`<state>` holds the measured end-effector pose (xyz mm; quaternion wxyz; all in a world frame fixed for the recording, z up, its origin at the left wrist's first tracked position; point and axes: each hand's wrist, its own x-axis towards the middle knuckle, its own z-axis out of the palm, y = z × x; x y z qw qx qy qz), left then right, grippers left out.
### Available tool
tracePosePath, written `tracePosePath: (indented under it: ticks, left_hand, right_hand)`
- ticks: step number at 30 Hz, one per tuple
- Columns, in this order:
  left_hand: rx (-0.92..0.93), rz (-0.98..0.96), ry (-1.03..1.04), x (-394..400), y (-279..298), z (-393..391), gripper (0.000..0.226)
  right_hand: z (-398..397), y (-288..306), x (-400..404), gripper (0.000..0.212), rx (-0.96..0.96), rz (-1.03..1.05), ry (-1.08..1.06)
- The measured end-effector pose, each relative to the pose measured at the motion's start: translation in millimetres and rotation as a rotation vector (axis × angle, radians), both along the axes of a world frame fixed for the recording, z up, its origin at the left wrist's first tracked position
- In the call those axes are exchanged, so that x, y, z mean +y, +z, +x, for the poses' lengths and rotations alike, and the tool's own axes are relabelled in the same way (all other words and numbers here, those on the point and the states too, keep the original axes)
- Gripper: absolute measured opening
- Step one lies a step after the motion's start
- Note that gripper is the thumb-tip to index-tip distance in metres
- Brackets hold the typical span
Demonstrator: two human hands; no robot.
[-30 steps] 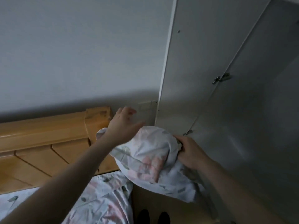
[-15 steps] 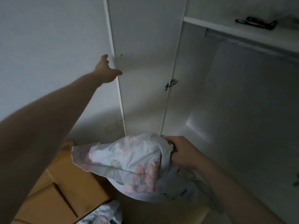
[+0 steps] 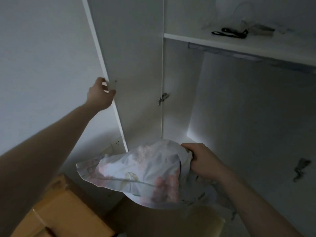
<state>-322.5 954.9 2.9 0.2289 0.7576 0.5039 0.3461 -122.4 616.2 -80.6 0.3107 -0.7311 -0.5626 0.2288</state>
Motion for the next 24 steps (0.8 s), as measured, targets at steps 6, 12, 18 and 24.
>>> tracePosePath:
  ticks: [6, 12, 18, 24]
  left_hand:
    - [-0.077, -0.049, -0.079, -54, -4, 33, 0.029]
    - [0.067, -0.045, -0.168, -104, -6, 95, 0.038]
    - [0.281, 0.012, -0.344, -139, 1, 172, 0.057]
    - [0.387, -0.097, -0.647, -152, 10, 255, 0.047]
  right_hand:
    - [5, -12, -18, 0.027, -0.035, 0.088, -0.087]
    - [12, -15, -30, 0.031, -0.064, 0.17, -0.189]
    - [15, -6, -48, 0.035, -0.071, 0.253, -0.274]
    - [17, 11, -71, 0.029, -0.064, 0.285, -0.358]
